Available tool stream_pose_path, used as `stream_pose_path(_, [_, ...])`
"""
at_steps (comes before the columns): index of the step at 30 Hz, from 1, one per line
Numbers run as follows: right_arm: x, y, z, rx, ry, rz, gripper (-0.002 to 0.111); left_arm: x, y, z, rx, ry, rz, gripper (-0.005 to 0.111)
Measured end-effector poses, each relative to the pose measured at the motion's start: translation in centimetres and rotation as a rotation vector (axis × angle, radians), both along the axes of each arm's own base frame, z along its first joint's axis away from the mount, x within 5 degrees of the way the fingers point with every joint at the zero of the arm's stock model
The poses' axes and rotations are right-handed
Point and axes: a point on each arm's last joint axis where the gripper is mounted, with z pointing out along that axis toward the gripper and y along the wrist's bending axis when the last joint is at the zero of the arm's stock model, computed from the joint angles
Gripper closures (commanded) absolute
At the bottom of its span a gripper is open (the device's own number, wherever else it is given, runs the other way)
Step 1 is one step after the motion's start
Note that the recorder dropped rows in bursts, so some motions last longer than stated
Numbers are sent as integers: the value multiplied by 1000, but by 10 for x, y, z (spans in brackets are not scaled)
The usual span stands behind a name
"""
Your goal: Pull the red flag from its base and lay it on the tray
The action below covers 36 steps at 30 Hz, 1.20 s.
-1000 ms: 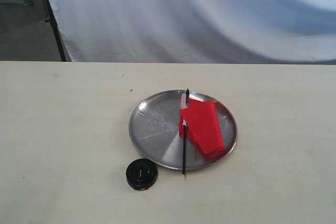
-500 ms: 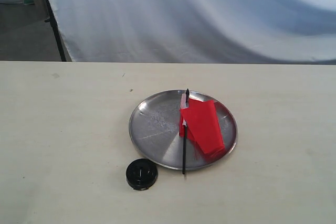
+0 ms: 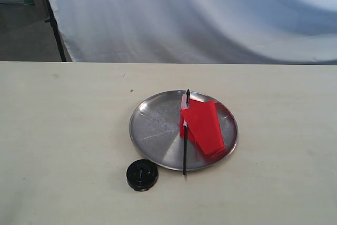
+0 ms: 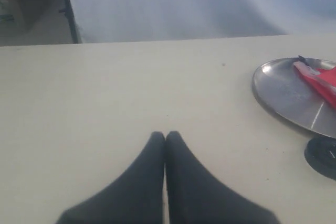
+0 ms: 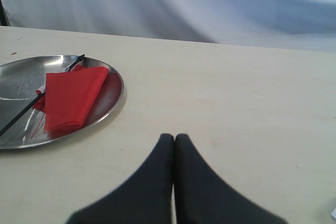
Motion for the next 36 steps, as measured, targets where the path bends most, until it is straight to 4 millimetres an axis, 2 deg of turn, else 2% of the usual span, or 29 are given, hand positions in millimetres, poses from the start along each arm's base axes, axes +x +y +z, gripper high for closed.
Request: stream_pose_path(36, [0, 0, 0, 0, 0, 0, 109, 0, 3, 0, -2, 0, 56, 107])
